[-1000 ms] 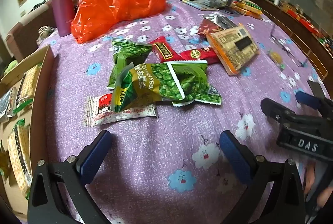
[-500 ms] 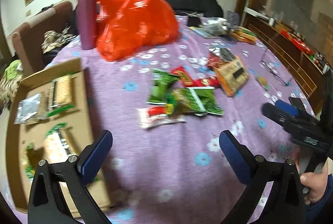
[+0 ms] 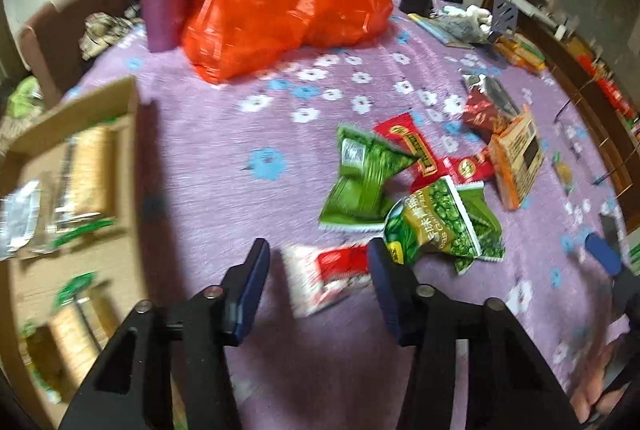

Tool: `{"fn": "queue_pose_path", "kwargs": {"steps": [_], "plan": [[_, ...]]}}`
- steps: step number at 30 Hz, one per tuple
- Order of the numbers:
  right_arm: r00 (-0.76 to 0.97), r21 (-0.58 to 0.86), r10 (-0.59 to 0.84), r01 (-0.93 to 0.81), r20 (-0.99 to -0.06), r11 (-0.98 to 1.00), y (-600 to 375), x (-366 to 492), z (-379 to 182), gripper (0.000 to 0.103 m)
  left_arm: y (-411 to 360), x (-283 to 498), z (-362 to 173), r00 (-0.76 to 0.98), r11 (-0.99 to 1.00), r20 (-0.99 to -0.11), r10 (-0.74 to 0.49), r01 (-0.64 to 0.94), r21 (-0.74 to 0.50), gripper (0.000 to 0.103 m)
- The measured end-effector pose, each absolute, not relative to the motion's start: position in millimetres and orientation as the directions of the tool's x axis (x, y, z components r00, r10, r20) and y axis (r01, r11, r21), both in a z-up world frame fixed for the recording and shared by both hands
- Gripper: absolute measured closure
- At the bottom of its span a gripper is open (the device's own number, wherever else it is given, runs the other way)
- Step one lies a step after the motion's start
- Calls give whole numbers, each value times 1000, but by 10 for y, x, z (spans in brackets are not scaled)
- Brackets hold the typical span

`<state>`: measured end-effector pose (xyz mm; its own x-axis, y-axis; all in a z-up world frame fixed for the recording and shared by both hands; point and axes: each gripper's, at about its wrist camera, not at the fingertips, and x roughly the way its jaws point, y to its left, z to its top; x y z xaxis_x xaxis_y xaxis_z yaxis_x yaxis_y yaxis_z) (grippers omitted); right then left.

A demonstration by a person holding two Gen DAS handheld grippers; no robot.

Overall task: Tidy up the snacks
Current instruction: 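Grasp the red-and-white packet with the left tool while the right tool grasps the green pea bag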

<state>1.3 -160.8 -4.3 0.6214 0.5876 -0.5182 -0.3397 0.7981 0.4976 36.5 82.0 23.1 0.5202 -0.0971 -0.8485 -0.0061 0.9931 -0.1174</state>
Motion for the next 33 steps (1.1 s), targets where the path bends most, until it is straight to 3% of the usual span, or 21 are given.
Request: {"fn": "queue_pose_path", "kwargs": {"steps": [10, 15, 21, 24, 26, 33], "plan": [[604, 526, 623, -362, -496, 770, -1621, -18, -17, 2, 486, -37, 203, 392, 945, -869, -301, 243, -218, 60], [617, 512, 614, -366, -492, 777, -1621, -57, 7, 2, 480, -76, 311, 460, 952, -842, -281, 241, -186, 60], [615, 507, 615, -370, -494, 778, -1621, -57, 10, 11, 302, 8, 190, 448, 952, -858, -250, 277, -133, 61], [613, 503, 616, -375, -495, 779, -1607, -51, 14, 12, 251, -42, 187, 487, 964, -851, -195, 256, -74, 66], [610, 503, 620, -382, -493, 775, -1599, -49, 15, 13, 234, -100, 186, 518, 969, -840, -160, 245, -33, 80], [555, 585, 652, -327, -517, 742, -1576, -16, -15, 29, 475, -307, 194, 502, 967, -836, -222, 220, -125, 83]]}}
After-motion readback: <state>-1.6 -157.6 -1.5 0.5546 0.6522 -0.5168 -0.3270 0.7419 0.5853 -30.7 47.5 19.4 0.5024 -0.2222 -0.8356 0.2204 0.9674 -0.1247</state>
